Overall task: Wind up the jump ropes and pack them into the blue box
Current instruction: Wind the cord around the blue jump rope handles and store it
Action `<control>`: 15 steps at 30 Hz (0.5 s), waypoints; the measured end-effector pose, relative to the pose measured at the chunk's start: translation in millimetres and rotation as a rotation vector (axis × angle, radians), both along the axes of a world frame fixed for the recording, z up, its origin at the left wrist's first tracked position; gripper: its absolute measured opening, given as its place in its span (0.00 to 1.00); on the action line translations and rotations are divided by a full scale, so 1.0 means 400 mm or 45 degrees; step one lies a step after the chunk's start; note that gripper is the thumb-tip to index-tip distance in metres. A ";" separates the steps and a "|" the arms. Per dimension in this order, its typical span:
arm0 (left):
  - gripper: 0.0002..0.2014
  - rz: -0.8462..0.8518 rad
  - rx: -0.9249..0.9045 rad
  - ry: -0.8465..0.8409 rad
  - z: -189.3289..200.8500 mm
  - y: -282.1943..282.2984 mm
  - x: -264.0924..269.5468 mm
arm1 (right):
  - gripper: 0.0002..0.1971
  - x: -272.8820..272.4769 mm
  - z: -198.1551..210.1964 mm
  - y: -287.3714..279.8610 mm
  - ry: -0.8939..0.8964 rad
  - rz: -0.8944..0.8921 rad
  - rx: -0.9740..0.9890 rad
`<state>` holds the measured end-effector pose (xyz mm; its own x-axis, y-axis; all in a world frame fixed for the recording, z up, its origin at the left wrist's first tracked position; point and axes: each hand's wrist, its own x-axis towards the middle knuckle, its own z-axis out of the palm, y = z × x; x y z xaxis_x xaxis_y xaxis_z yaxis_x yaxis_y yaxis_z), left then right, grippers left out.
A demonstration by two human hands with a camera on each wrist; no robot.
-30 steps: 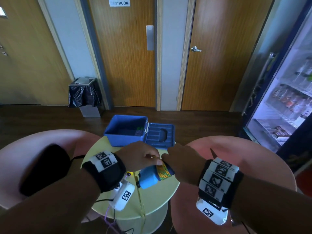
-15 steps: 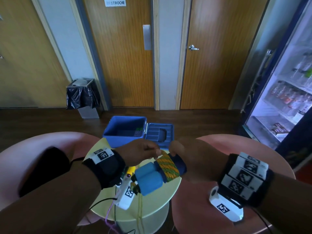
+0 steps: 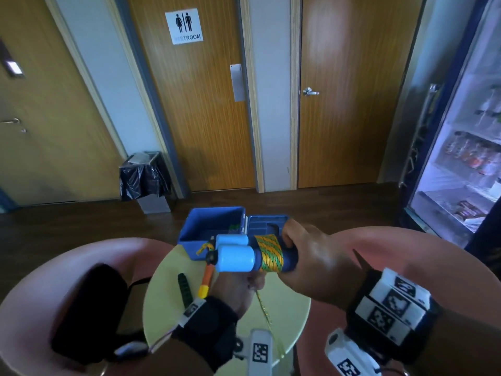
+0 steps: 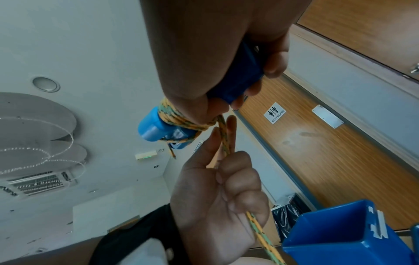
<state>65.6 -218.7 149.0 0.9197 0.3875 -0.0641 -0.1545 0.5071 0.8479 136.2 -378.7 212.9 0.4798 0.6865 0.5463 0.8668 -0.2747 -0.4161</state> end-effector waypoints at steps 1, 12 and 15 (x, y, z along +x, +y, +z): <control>0.11 0.009 0.086 0.000 0.012 -0.005 -0.004 | 0.16 -0.005 0.003 0.004 0.023 -0.022 -0.027; 0.15 0.063 0.876 0.174 0.034 -0.038 0.028 | 0.15 0.114 0.037 0.103 0.053 -0.451 -0.412; 0.13 0.042 0.901 0.266 0.031 -0.057 0.041 | 0.18 0.138 0.032 0.108 -0.025 -0.553 -0.639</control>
<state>82.2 -241.3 161.2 0.9028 0.4282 0.0388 0.0403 -0.1740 0.9839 191.5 -335.7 225.9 0.7637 0.6062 0.2220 0.6395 -0.7574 -0.1319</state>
